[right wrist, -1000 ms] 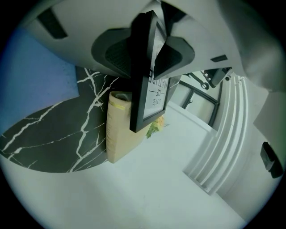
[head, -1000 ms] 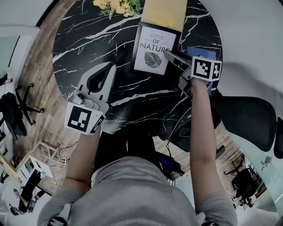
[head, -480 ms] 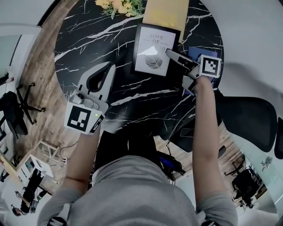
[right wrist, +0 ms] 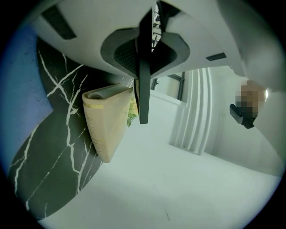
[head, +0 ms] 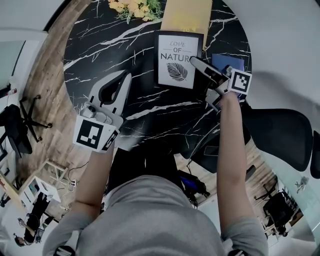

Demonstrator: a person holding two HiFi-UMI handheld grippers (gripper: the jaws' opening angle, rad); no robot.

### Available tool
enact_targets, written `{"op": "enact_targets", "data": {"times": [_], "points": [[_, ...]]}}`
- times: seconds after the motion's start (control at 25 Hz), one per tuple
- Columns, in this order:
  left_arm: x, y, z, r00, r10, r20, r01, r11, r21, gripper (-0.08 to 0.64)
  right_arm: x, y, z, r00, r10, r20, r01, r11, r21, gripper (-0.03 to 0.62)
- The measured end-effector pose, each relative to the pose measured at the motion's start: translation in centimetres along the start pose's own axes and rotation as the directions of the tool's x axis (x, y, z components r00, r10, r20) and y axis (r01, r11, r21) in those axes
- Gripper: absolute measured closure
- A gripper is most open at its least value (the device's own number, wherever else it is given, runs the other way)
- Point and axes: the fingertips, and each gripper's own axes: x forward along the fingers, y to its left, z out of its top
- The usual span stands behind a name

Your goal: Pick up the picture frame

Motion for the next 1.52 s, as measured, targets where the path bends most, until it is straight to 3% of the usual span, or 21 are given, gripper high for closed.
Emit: {"op": "enact_targets", "data": {"times": [0.52, 0.96, 1.52], "points": [[-1.0, -0.3, 2.1, 1.0, -0.009, 0.024, 0.009, 1.0, 0.016, 0.554, -1.6, 4.6, 2.1, 0.978, 0.118, 0.172, -0.113, 0.993, -0.042, 0.525], [-1.9, -1.2, 4.3, 0.998, -0.028, 0.05, 0.025, 0.998, 0.051, 0.554, -2.0, 11.4, 3.4, 0.959, 0.204, 0.197, -0.176, 0.973, -0.151, 0.525], [-4.1, -2.5, 8.4, 0.992, -0.053, 0.111, 0.042, 0.994, 0.105, 0.554, -3.1, 22.2, 4.3, 0.93, 0.316, 0.19, -0.25, 0.92, -0.303, 0.525]]}}
